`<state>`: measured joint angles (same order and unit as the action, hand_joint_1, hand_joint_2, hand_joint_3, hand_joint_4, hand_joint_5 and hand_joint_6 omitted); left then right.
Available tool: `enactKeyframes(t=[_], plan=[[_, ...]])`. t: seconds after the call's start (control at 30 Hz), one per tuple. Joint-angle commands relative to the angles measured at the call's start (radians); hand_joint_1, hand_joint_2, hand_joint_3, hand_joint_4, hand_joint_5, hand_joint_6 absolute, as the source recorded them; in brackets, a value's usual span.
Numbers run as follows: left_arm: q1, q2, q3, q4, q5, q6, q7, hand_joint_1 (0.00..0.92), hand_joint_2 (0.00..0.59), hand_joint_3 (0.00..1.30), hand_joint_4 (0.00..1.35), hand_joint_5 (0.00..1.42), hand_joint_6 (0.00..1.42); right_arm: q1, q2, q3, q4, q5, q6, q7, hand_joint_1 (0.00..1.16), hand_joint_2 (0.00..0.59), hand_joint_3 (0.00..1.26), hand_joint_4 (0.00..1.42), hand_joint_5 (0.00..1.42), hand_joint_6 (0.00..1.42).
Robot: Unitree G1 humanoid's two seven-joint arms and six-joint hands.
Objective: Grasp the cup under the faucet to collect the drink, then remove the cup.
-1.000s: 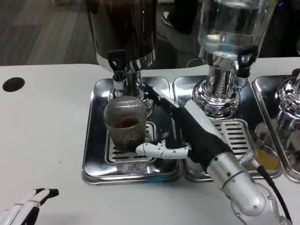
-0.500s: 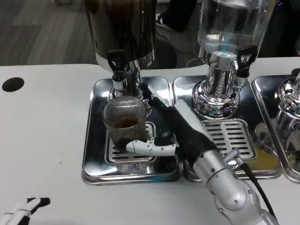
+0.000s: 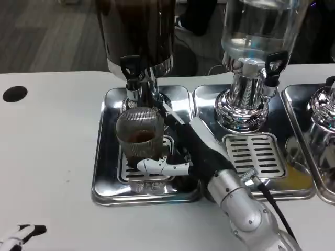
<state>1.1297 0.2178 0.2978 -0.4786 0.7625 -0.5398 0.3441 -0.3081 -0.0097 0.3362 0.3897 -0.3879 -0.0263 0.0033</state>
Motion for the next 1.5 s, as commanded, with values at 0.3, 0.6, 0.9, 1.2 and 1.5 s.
enactKeyframes(t=[0.3, 0.6, 0.9, 1.2, 1.5], plan=[[0.012, 0.003, 0.019, 0.017, -0.020, -0.014, -0.033, 0.000, 0.044, 0.34, 0.25, 0.33, 0.50, -0.027, 0.007, -0.007, 0.029, 0.013, -0.028, -0.019, 0.71, 0.086, 0.02, 0.05, 0.05, 0.00], [0.004, 0.002, 0.015, 0.032, -0.022, -0.013, -0.042, 0.000, 0.045, 0.35, 0.25, 0.34, 0.50, -0.030, 0.006, -0.009, 0.017, 0.033, -0.036, -0.011, 0.70, 0.093, 0.03, 0.07, 0.06, 0.00], [-0.004, 0.003, 0.015, 0.035, -0.031, -0.012, -0.050, 0.000, 0.048, 0.36, 0.25, 0.34, 0.51, -0.017, 0.008, -0.009, -0.002, 0.047, -0.038, -0.005, 0.70, 0.093, 0.06, 0.09, 0.08, 0.00], [-0.008, 0.004, 0.010, 0.046, -0.035, -0.014, -0.058, 0.000, 0.051, 0.37, 0.25, 0.34, 0.51, -0.009, 0.019, -0.008, -0.009, 0.059, -0.036, -0.004, 0.71, 0.087, 0.09, 0.12, 0.11, 0.00], [-0.004, 0.011, 0.018, 0.061, -0.055, -0.020, -0.060, 0.000, 0.054, 0.38, 0.26, 0.34, 0.51, -0.015, 0.035, -0.003, 0.021, 0.071, -0.054, -0.006, 0.71, 0.085, 0.12, 0.14, 0.13, 0.01]])
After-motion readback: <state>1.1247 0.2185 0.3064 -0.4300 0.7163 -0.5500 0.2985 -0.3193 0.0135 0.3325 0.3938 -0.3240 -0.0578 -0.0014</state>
